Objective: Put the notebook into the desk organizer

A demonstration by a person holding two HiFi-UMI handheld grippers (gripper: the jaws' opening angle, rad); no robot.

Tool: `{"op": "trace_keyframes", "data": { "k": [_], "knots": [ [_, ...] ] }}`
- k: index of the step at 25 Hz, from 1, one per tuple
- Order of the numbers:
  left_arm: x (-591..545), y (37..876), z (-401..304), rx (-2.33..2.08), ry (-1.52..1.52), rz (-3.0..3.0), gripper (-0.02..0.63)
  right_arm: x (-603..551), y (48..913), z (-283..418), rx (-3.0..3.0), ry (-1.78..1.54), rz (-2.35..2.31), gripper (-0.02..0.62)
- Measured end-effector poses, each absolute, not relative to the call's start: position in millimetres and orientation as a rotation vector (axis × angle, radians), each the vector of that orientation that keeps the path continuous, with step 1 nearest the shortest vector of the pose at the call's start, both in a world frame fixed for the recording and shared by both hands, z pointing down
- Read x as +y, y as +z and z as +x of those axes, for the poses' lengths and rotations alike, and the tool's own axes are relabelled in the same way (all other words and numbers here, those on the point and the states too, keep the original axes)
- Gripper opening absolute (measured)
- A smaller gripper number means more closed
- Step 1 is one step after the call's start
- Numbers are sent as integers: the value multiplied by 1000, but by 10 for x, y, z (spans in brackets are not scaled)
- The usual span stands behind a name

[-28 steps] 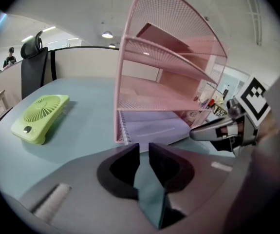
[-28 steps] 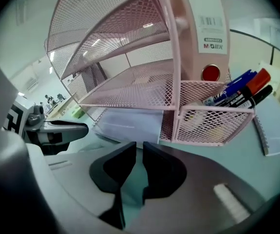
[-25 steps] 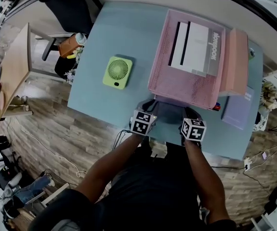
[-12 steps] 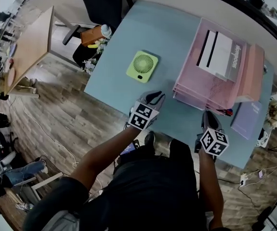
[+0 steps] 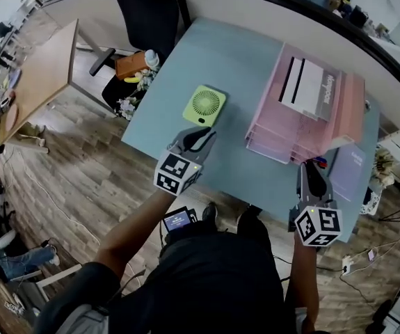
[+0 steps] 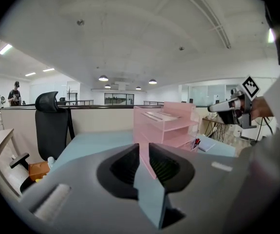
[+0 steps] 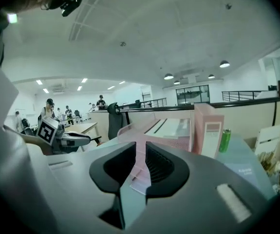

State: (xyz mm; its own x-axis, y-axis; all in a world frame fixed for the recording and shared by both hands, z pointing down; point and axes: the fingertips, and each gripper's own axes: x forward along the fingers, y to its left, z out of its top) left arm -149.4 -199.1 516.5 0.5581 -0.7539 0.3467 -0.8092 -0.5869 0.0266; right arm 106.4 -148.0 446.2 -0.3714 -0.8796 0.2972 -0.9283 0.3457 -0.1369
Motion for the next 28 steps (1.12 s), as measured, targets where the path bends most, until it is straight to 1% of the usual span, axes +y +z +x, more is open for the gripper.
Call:
{"op": "trace_keyframes", "data": {
  "k": [6,14,17,21,28],
  "knots": [
    [-1859,4633,-1752,-1308,358,2681,127,-1278,3866,839,-2483,256,1593,46],
    [-1588,3994,-1978,-1256,254,2783,178,-992,3277,721,-2471,114,1627,46],
    [-1464,3827,-2053,-1256,226,2815,181,-912,3160,729,-2471,83,1655,46],
    [-1362,3737,-2147,-1269,201,2827,179,-837,3068,738,-2466,57,1688,46],
    [-1192,3868,-2230,-1252,204,2794,180,-711,3086,748,-2444,67,1711,46]
  ]
}}
